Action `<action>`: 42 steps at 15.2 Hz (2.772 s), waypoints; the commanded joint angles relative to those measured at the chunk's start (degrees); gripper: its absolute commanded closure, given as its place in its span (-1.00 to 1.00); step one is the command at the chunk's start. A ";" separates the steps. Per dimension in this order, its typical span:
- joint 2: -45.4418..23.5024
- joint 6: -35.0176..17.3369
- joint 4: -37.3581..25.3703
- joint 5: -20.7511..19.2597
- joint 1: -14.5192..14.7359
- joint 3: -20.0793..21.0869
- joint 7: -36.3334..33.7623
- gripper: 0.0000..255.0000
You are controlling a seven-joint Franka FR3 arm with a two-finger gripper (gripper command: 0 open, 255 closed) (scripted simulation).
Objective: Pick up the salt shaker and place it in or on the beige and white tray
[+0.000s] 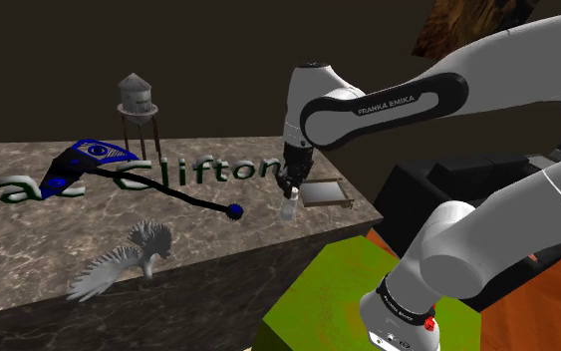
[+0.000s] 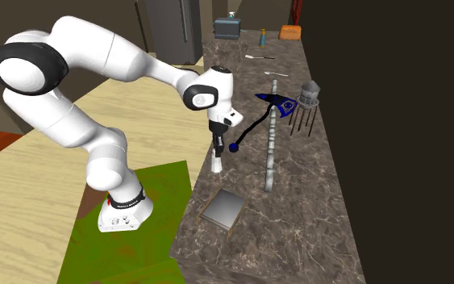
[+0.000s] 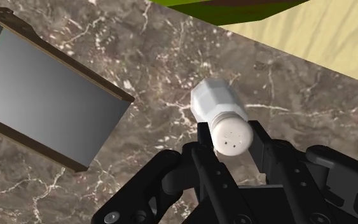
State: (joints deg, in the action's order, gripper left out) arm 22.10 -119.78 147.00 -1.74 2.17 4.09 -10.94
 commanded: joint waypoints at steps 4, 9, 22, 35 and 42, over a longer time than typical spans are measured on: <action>2.09 4.41 -2.30 0.17 0.08 -0.09 0.27 1.00; 3.55 8.64 -5.08 0.27 0.11 -0.19 0.51 1.00; 6.60 17.20 -10.79 -1.50 -1.74 -3.43 4.98 1.00; 5.14 20.82 -17.79 -9.44 -9.38 -17.50 23.72 1.00; 4.73 15.39 -12.75 -9.86 -9.55 -18.03 23.25 1.00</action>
State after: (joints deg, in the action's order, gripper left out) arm 26.88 -103.71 133.64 -11.52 -7.34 -13.84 12.32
